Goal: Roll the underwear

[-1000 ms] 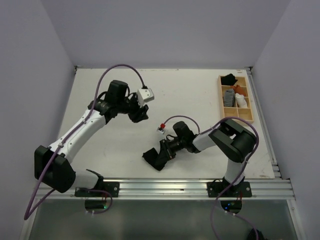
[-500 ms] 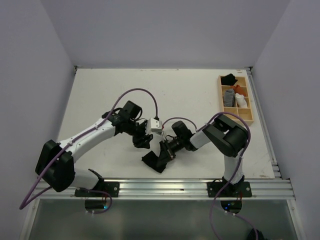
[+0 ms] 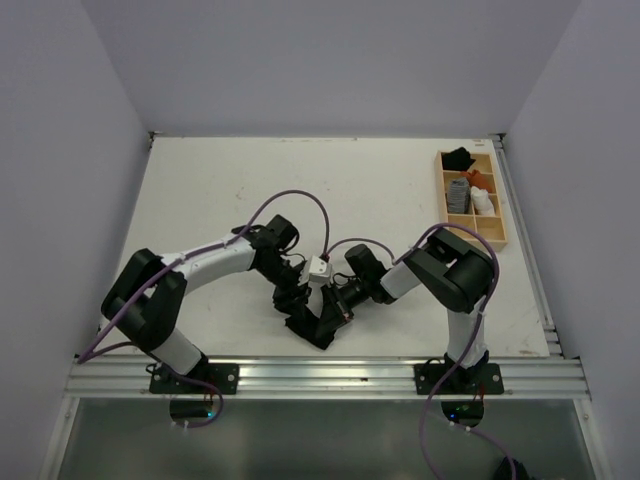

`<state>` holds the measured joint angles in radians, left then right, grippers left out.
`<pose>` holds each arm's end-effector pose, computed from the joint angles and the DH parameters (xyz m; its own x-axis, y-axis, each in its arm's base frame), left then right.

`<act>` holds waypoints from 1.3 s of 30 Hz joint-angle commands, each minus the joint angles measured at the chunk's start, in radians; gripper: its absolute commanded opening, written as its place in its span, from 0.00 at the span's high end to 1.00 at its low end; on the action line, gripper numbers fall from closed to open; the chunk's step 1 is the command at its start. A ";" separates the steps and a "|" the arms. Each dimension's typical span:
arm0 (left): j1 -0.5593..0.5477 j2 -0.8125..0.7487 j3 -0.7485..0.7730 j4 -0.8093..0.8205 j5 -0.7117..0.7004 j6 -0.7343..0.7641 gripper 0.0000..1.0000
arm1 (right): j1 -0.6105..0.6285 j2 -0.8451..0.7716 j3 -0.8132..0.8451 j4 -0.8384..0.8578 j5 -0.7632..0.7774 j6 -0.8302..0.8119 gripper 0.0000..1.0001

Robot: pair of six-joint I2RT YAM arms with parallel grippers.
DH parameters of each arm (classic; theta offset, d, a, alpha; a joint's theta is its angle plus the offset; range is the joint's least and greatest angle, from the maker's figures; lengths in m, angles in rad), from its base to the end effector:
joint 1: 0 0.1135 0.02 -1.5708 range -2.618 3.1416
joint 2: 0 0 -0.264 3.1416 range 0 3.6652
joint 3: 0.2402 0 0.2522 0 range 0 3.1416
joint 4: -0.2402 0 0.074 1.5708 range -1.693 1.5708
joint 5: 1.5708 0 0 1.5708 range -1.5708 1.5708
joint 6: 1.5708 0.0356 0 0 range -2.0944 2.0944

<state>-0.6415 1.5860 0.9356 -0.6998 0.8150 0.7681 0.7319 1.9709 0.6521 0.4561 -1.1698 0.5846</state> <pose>0.2063 -0.1864 0.1809 -0.1885 0.7355 -0.6507 0.9301 -0.0790 -0.3587 0.2007 0.2243 0.0676 -0.8610 -0.4839 -0.1564 -0.2772 0.1886 0.9421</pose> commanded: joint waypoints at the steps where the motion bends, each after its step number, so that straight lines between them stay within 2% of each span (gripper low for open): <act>1: -0.014 -0.004 0.011 -0.016 0.093 0.089 0.48 | 0.008 0.077 -0.049 -0.165 0.208 -0.058 1.00; 7: -0.037 0.015 -0.003 -0.032 0.127 0.132 0.53 | 0.004 0.082 -0.051 -0.162 0.214 -0.058 1.00; 16: -0.067 0.155 0.046 -0.121 0.213 0.192 0.72 | 0.004 0.040 -0.063 -0.189 0.239 -0.061 0.99; 20: -0.072 0.204 0.077 -0.145 0.199 0.200 0.90 | 0.006 -0.013 -0.051 -0.256 0.278 -0.080 0.91; 21: -0.072 0.215 0.092 -0.153 0.190 0.200 0.93 | 0.006 -0.030 -0.049 -0.287 0.291 -0.084 0.86; 25: -0.084 0.268 0.127 -0.173 0.187 0.195 0.99 | 0.006 -0.122 -0.043 -0.365 0.384 -0.097 0.82; 29: -0.098 0.304 0.155 -0.188 0.176 0.188 1.00 | 0.004 -0.177 -0.052 -0.396 0.450 -0.098 0.78; 39: -0.110 0.313 0.146 -0.168 0.144 0.155 1.00 | 0.008 -0.349 -0.057 -0.502 0.590 -0.115 0.58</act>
<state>-0.7284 1.8660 1.0920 -0.8551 1.0252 0.9180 0.7528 1.6669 0.6125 0.0563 -0.8261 0.5327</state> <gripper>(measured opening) 0.067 0.404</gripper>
